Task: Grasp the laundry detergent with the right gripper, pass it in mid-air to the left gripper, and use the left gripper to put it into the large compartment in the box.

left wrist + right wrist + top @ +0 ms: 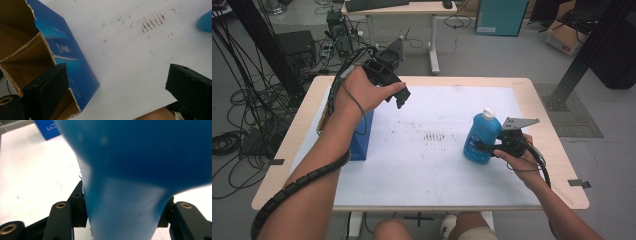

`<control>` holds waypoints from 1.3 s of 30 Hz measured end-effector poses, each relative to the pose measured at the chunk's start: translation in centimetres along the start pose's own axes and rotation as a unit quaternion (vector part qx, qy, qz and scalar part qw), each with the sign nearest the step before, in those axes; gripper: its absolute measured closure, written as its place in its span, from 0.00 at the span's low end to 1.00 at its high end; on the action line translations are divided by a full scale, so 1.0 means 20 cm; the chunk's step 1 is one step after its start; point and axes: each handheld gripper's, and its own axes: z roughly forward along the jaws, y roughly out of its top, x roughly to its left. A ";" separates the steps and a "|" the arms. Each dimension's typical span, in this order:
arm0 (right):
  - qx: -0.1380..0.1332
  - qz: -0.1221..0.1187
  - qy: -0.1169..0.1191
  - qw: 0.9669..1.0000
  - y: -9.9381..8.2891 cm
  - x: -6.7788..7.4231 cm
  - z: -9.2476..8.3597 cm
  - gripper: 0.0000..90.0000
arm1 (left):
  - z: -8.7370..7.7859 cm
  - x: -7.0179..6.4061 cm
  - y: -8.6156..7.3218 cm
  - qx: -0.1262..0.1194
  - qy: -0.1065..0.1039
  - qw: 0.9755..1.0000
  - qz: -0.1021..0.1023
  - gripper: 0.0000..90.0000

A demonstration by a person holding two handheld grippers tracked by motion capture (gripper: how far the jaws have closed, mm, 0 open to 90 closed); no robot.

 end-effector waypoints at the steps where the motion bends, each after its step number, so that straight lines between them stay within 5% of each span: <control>1: 0.002 -0.005 0.003 1.000 0.02 -0.01 0.00 0.49 | -0.01 0.00 0.00 -0.001 -0.002 1.000 0.006 0.05; 13: 0.011 -0.007 0.020 1.000 0.32 0.06 -0.02 0.49 | -0.12 -0.06 0.07 0.001 0.001 0.997 0.076 0.05; 24: 0.014 -0.029 0.042 0.999 0.56 0.10 0.08 0.49 | -0.19 -0.04 0.12 0.010 0.005 0.989 0.147 0.05; 39: 0.028 -0.073 0.091 0.993 0.79 0.18 0.28 0.49 | -0.30 -0.03 0.15 0.000 -0.013 0.978 0.208 0.05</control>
